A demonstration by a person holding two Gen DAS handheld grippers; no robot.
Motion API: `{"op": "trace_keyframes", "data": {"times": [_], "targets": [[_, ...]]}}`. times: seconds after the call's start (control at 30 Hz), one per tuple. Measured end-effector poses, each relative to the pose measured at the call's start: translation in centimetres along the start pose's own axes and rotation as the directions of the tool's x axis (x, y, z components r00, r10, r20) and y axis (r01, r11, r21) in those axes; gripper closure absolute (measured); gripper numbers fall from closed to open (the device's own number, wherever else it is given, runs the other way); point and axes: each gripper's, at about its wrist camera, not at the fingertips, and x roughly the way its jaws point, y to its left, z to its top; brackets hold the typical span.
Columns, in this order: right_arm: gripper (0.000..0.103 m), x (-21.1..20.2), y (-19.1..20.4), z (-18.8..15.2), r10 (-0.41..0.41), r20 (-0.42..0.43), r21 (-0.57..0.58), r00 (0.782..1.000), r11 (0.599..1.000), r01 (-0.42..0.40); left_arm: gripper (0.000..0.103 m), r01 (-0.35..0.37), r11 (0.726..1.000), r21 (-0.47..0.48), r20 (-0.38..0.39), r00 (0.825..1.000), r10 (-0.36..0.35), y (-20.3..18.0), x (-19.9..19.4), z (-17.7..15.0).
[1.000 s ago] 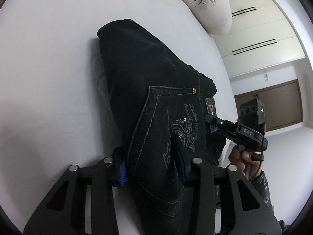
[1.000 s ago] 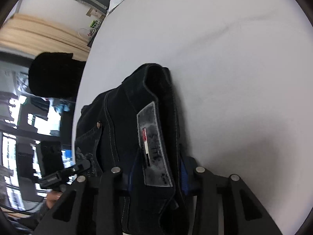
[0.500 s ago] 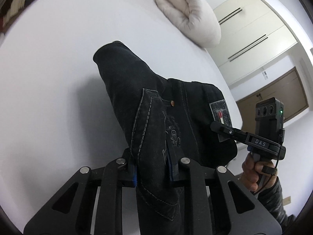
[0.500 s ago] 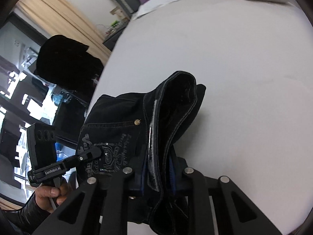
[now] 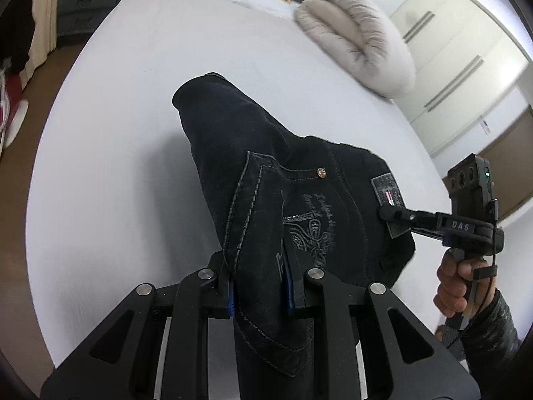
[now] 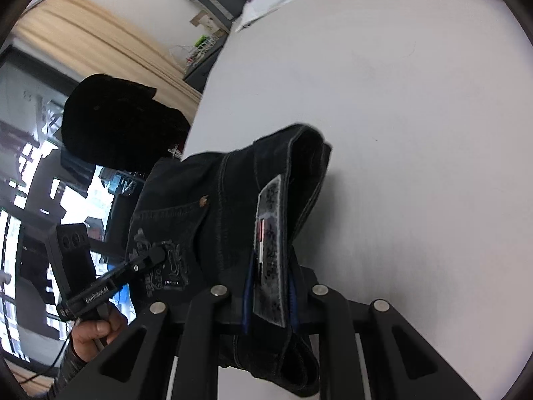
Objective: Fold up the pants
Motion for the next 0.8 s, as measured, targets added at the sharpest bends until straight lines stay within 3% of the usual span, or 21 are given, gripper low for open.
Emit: {"op": "trace_keyframes", "data": {"times": [0.1,0.2,0.27,0.37,0.4,0.47,0.57,0.63,0.7,0.73,0.77,0.8], "targets": [[0.09,1.7,-2.7,0.5,0.084,-0.008,0.08,0.996,0.993,-0.083,0.08,0.029,0.998,-0.062,-0.032,0.999,-0.031,4.3,2.3,-0.4],[0.082,3.0,-5.1,-0.2,0.138,-0.016,0.126,0.99,0.983,-0.135,0.072,0.096,0.988,-0.121,-0.016,0.995,-0.099,7.3,3.0,-1.8],[0.08,3.2,-6.8,-0.9,0.202,0.003,0.167,0.979,0.965,-0.2,0.071,0.147,0.977,-0.156,0.009,0.989,-0.148,8.0,3.7,-1.9],[0.08,2.8,-8.7,-2.1,0.288,0.071,0.236,0.955,0.925,-0.297,0.07,0.157,0.977,-0.145,0.033,0.987,-0.154,8.4,3.3,-2.5],[0.079,2.4,-8.9,-2.6,0.288,0.085,0.242,0.954,0.923,-0.3,0.069,0.152,0.978,-0.141,0.04,0.988,-0.148,8.4,3.0,-2.6],[0.062,1.2,-9.0,-3.3,0.233,0.115,0.252,0.966,0.934,-0.255,0.067,0.111,0.984,-0.136,0.06,0.993,-0.104,7.7,2.1,-2.9],[0.048,-1.9,-8.3,-5.4,0.124,0.155,0.227,0.98,0.961,-0.157,0.06,-0.023,0.998,-0.057,0.121,0.992,0.03,4.2,0.0,-3.5],[0.048,-4.2,-6.5,-7.1,0.043,0.193,0.169,0.98,0.983,-0.076,0.047,-0.13,0.991,0.022,0.214,0.969,0.123,1.5,-2.8,-4.7],[0.048,-7.0,-3.9,-8.9,-0.031,0.25,0.105,0.968,0.994,0.005,0.031,-0.201,0.976,0.077,0.34,0.926,0.164,-1.6,-6.9,-6.3],[0.045,-8.1,-2.8,-9.7,-0.052,0.278,0.073,0.959,0.997,0.032,0.024,-0.242,0.966,0.093,0.397,0.899,0.187,-3.5,-8.4,-7.1],[0.042,-9.5,-1.5,-10.5,-0.074,0.315,0.035,0.946,0.997,0.066,0.011,-0.288,0.952,0.104,0.455,0.865,0.212,-5.1,-10.2,-7.8],[0.04,-10.9,0.2,-11.5,-0.097,0.361,-0.004,0.927,0.994,0.106,0.0,-0.347,0.931,0.11,0.53,0.813,0.24,-7.3,-12.6,-9.0]]}}
